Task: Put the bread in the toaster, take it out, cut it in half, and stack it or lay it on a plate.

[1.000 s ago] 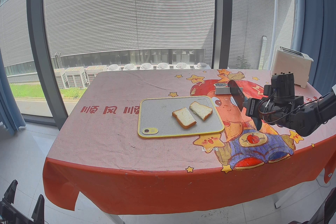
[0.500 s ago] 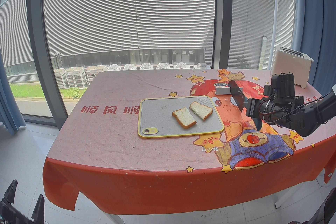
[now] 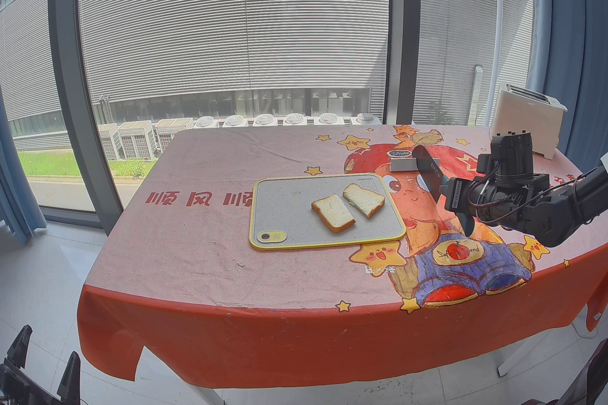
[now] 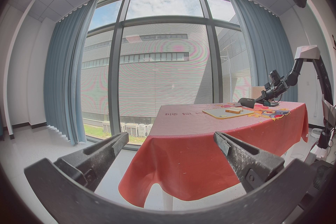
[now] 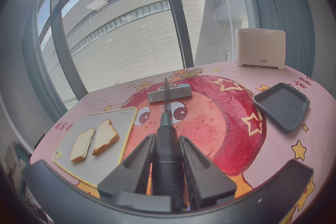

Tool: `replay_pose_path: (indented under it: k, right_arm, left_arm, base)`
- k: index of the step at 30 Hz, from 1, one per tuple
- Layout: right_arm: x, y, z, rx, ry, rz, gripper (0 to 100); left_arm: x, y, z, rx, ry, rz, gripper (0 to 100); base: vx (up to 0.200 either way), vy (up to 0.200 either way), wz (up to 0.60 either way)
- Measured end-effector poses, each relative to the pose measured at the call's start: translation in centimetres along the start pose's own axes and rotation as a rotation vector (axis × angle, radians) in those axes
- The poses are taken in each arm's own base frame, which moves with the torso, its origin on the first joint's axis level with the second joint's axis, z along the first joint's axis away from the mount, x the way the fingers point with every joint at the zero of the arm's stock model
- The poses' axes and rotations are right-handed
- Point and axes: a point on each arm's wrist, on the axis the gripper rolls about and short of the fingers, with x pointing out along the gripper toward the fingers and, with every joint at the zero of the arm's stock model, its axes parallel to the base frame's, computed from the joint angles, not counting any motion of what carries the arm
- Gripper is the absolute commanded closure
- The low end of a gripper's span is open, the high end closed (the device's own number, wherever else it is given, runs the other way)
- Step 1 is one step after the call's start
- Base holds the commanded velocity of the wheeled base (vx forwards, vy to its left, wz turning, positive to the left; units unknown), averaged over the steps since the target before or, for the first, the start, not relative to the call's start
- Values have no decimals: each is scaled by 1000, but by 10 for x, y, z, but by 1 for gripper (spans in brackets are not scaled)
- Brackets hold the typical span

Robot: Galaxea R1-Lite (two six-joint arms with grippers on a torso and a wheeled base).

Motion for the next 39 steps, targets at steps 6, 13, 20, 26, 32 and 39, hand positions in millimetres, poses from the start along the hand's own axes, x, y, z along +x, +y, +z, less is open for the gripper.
replay_pose_path:
  k: [6, 13, 20, 26, 32, 39]
  right_arm:
    - [0, 0, 0, 1, -2, 0, 0]
    - [0, -1, 1, 4, -6, -1, 0]
    - [0, 0, 3, 10, -10, 0, 0]
    - [-2, 0, 3, 10, -14, 0, 0]
    - [-5, 1, 4, 8, -17, 2, 0]
    - [-16, 2, 10, 10, -43, 14, 0]
  left_arm:
    - [0, 0, 0, 0, 0, 0, 0]
    - [0, 0, 0, 0, 0, 0, 0]
    - [0, 0, 0, 0, 0, 0, 0]
    - [0, 0, 0, 0, 0, 0, 0]
    - [0, 0, 0, 0, 0, 0, 0]
    - [0, 0, 0, 0, 0, 0, 0]
  base:
    - [0, 0, 0]
    - [0, 0, 0]
    - [0, 0, 0]
    - [0, 0, 0]
    - [0, 0, 0]
    - [0, 0, 0]
